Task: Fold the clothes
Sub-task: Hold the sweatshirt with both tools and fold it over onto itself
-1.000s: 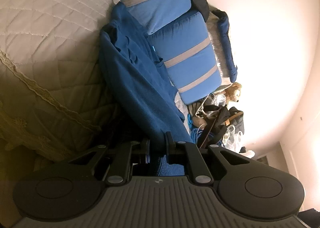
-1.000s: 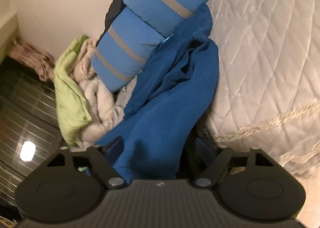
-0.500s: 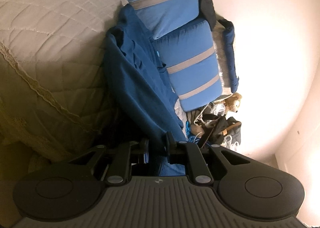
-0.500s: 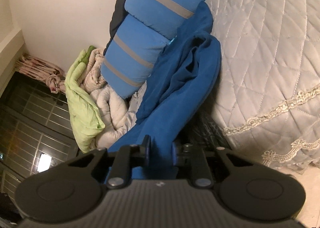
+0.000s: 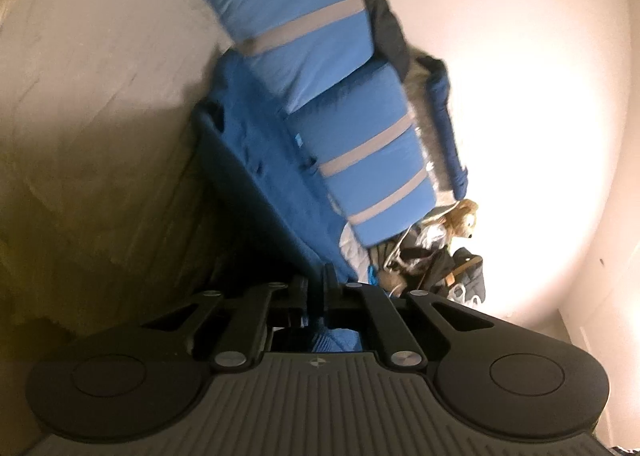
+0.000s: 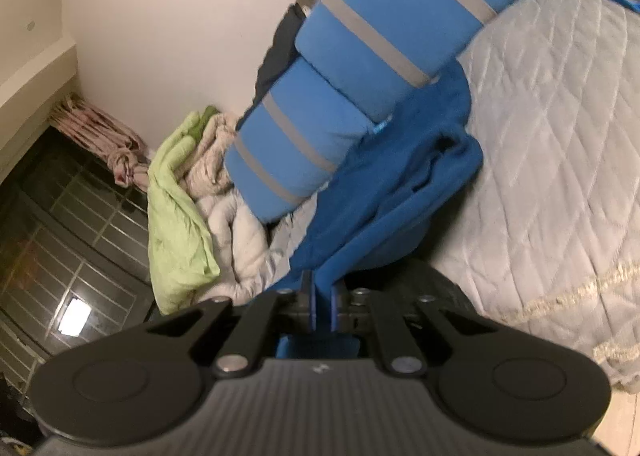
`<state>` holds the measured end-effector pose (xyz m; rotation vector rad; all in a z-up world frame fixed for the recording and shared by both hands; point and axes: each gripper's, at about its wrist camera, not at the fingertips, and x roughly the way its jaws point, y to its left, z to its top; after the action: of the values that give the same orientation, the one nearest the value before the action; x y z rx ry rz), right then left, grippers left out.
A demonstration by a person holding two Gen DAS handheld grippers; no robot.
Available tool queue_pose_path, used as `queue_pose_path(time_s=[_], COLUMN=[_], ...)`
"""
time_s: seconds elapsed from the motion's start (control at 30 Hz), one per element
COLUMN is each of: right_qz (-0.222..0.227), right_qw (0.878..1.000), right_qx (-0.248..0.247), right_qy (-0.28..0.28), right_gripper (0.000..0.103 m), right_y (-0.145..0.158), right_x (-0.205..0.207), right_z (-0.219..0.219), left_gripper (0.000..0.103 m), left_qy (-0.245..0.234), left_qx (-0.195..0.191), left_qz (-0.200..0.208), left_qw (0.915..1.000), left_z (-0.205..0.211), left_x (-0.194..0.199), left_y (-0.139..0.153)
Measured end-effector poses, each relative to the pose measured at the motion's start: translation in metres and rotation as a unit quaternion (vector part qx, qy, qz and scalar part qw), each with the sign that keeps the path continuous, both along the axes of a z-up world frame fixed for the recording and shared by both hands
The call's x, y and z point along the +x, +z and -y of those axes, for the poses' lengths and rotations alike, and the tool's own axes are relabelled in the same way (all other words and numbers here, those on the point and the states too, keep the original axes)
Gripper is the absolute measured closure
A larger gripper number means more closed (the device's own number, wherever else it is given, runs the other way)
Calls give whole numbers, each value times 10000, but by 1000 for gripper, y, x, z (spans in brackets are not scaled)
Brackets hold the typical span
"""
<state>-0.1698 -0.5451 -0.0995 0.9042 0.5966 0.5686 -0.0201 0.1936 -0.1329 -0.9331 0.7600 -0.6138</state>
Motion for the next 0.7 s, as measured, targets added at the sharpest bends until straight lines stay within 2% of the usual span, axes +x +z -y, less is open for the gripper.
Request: queue_pose_path(time_s=[0.33,0.7], right_qz=[112,86], right_qw=[9996,9994], right_qx=[-247,-214], right_qy=[-53,-257], right_gripper=[96,96], right_y=[36,45], right_x=[9,14], right_z=[-10,-8], left_gripper=[97,97], left_qy=[135,203], left_qx=[55,-45], left_qz=[370,452], left_qw=[9992,9988], left_z=[8,10], left_x=[5,7], left_y=[32,32])
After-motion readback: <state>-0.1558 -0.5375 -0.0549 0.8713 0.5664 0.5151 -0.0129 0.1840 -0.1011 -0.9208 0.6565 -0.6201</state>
